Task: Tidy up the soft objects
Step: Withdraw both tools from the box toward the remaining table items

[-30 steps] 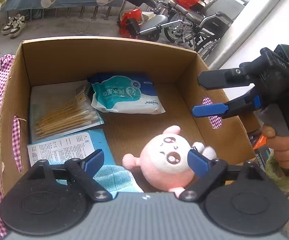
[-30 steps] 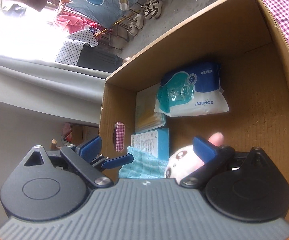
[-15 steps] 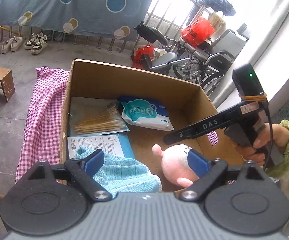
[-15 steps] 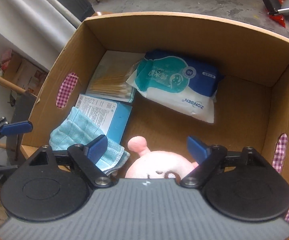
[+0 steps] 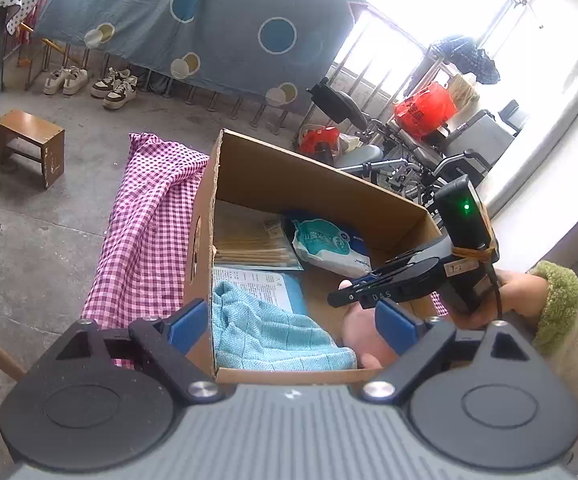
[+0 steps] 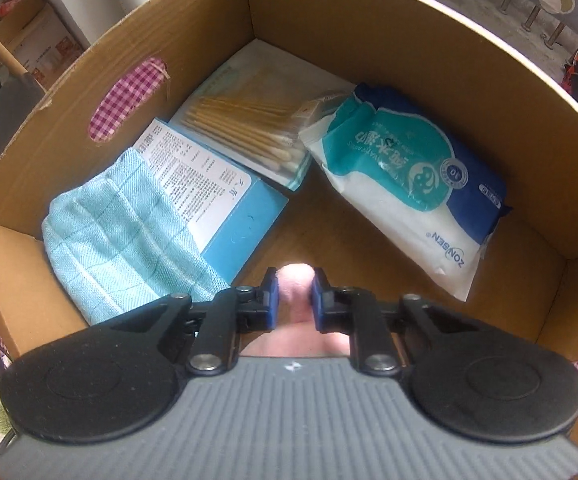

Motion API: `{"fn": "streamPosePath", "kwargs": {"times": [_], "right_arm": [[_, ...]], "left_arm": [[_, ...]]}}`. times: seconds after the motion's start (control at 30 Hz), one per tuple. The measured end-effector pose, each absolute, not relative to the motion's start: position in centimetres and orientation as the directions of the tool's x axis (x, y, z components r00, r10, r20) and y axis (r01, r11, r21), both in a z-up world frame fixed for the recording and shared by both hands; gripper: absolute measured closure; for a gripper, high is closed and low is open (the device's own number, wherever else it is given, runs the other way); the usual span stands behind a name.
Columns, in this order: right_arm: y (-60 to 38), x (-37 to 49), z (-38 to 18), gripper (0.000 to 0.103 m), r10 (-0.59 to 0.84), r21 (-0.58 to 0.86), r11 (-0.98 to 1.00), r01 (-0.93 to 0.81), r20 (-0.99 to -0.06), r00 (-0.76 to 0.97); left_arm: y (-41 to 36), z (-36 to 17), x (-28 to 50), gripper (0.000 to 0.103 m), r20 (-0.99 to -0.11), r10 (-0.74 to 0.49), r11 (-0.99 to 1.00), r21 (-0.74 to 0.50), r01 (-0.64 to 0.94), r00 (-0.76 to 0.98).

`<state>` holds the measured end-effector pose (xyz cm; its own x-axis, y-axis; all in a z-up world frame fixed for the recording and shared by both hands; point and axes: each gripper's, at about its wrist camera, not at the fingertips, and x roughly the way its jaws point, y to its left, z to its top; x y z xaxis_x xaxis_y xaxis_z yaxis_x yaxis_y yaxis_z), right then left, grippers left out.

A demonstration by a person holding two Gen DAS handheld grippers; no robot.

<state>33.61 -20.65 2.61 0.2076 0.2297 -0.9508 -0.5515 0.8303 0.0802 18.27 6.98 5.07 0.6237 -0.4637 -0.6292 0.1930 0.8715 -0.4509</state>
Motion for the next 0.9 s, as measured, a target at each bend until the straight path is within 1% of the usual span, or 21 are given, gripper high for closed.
{"fn": "streamPosePath", "kwargs": {"times": [0.13, 0.23, 0.33, 0.4, 0.47, 0.53, 0.6, 0.7, 0.8, 0.9], "right_arm": [[-20.0, 34.6, 4.7, 0.088, 0.271, 0.066, 0.831, -0.552, -0.915, 0.299], [-19.2, 35.7, 5.5, 0.088, 0.26, 0.013, 0.838, -0.546, -0.889, 0.377], [-19.0, 36.7, 5.5, 0.088, 0.273, 0.032, 0.848, -0.53, -0.882, 0.384], [-18.8, 36.9, 5.2, 0.085, 0.267, 0.027, 0.851, -0.525, -0.882, 0.388], [-19.1, 37.0, 5.2, 0.079, 0.277, 0.046, 0.859, -0.51, -0.879, 0.389], [-19.7, 36.9, 5.7, 0.063, 0.291, 0.071, 0.871, -0.487, -0.871, 0.394], [-20.9, 36.2, 7.2, 0.052, 0.323, 0.104, 0.881, -0.461, -0.845, 0.426], [-23.1, 34.3, 10.1, 0.048, 0.384, 0.172, 0.884, -0.434, -0.797, 0.467], [-25.9, 30.8, 13.7, 0.043, 0.466, 0.267, 0.87, -0.415, -0.724, 0.509], [-28.9, 25.7, 17.7, 0.035, 0.54, 0.339, 0.839, -0.427, -0.617, 0.572]], "left_arm": [[7.8, 5.1, 17.9, 0.012, -0.617, -0.456, 0.873, -0.452, 0.186, 0.641], [8.1, 5.1, 17.8, 0.012, -0.617, -0.451, 0.873, -0.455, 0.176, 0.645], [8.5, 4.8, 17.7, 0.012, -0.621, -0.445, 0.874, -0.458, 0.162, 0.645], [8.6, 4.7, 17.7, 0.012, -0.625, -0.442, 0.874, -0.46, 0.155, 0.643], [8.6, 4.6, 17.6, 0.012, -0.63, -0.438, 0.876, -0.46, 0.147, 0.641], [8.4, 4.6, 17.5, 0.012, -0.634, -0.433, 0.879, -0.454, 0.145, 0.641], [8.3, 4.8, 17.2, 0.011, -0.635, -0.426, 0.883, -0.446, 0.145, 0.645], [8.2, 5.3, 16.6, 0.011, -0.624, -0.422, 0.885, -0.442, 0.148, 0.657], [8.1, 6.1, 15.8, 0.01, -0.606, -0.419, 0.884, -0.442, 0.152, 0.676], [7.7, 7.2, 14.6, 0.008, -0.575, -0.424, 0.882, -0.439, 0.173, 0.7]]}}
